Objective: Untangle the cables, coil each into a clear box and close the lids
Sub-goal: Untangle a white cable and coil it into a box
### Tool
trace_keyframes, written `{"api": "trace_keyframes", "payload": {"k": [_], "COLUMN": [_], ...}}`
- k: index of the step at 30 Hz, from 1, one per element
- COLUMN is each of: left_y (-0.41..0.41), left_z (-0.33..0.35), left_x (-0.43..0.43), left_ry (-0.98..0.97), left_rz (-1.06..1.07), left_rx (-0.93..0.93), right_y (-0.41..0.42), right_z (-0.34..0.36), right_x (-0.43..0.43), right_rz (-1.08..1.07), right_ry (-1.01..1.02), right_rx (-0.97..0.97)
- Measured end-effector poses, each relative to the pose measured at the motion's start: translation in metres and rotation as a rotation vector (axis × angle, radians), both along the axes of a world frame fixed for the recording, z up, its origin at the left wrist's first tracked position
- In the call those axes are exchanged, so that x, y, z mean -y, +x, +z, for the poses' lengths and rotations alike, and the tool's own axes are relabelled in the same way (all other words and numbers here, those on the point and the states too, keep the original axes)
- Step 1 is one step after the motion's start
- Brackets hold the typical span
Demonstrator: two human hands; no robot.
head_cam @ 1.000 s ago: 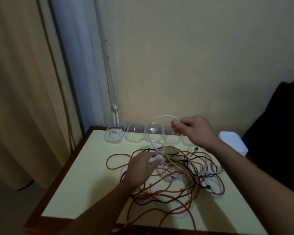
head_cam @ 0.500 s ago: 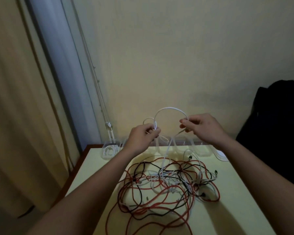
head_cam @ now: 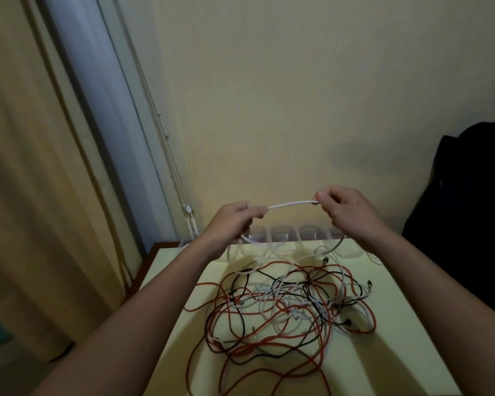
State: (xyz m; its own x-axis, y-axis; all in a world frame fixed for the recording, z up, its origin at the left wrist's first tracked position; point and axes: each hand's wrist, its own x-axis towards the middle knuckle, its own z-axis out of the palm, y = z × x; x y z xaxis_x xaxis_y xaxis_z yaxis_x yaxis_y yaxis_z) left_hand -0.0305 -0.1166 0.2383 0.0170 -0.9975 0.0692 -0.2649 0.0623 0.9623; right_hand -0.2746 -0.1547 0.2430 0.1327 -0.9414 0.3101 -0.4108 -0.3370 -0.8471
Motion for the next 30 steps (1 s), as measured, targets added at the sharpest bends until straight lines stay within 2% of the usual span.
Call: {"api": "trace_keyframes", "payload": {"k": [2,6,10,13,16,19,21,23,25,26,30], "left_y": [0.004,0.005,-0.007,-0.021,-0.020,-0.005,0.003,0.007,0.006,0.003,-0.018], "left_z": [0.001,0.007,0.014,0.017,0.016,0.009,0.008,0.009,0.011,0.012,0.019], "left_x": [0.002,0.000,-0.003,-0.007,-0.010,-0.007,-0.009,-0.012,-0.014,-0.015,-0.016], "left_ry": [0.054,0.036,-0.026,-0.088,-0.142,-0.238,-0.323,-0.332,-0.267,-0.222,-0.092], "left_rz": [0.011,0.037,-0.022,-0.077,-0.077,0.069,0.131,0.117,0.051,0.006,-0.061], "left_rx": [-0.084,0.065,0.139,0.162,0.198,0.234,0.238,0.142,0.011,-0.069,-0.459], "right_y": [-0.006,-0.014,0.000,0.021,0.024,0.012,0.000,-0.008,-0.004,0.003,0.046], "right_z": [-0.004,-0.004,0.005,0.004,-0.002,-0.012,-0.021,-0.027,-0.026,-0.022,-0.008], "right_x": [-0.001,-0.006,-0.020,-0.025,-0.022,-0.018,-0.013,-0.011,-0.019,-0.026,-0.062], "right_rz": [-0.025,-0.053,0.136,0.210,0.133,-0.046,-0.194,-0.306,-0.293,-0.215,0.251], "right_ry": [-0.030,-0.057,0.006,-0.060,-0.091,-0.042,-0.001,0.008,-0.012,-0.022,0.069], "right_rx": [-0.011,-0.124,-0.135,-0.163,-0.135,-0.009,-0.008,-0.206,-0.363,-0.349,-0.092]}}
